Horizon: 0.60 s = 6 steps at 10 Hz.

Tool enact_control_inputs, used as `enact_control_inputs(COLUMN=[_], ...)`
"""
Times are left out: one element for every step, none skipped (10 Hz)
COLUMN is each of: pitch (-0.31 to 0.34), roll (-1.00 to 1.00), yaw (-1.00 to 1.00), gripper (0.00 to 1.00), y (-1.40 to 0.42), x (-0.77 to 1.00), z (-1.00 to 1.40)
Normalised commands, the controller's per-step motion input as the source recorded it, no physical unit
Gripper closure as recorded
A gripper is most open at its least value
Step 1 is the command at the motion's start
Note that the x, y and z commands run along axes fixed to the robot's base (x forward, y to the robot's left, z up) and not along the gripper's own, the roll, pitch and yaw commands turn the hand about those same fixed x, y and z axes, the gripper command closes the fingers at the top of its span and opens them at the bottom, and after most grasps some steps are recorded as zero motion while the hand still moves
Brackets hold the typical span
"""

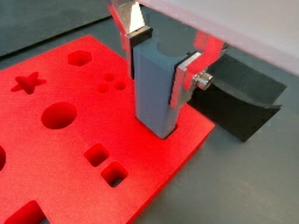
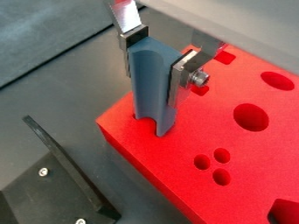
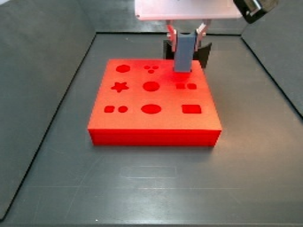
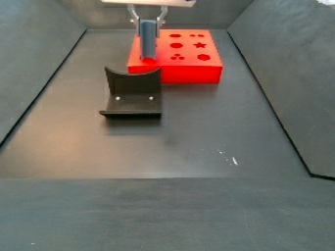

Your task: Insert the arch object.

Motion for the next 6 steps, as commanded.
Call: enact_control_inputs(pitch=[-0.043, -0.026, -0.020, -0.014, -0.021, -0.039], roll=[-0.03, 0.00, 0.00, 0.00, 0.00, 0.00], yaw=[0.00, 0.00, 0.00, 0.00, 0.00, 0.00], gripper=[1.00, 1.00, 1.00, 1.00, 1.00, 1.00], y=[-0.03, -0.02, -0.03, 0.00, 0.00, 0.00], x=[0.11, 0.09, 0.11, 0.07, 0.05, 0.05], z=[-0.37, -0.35, -0.30, -0.29, -0.29, -0.32])
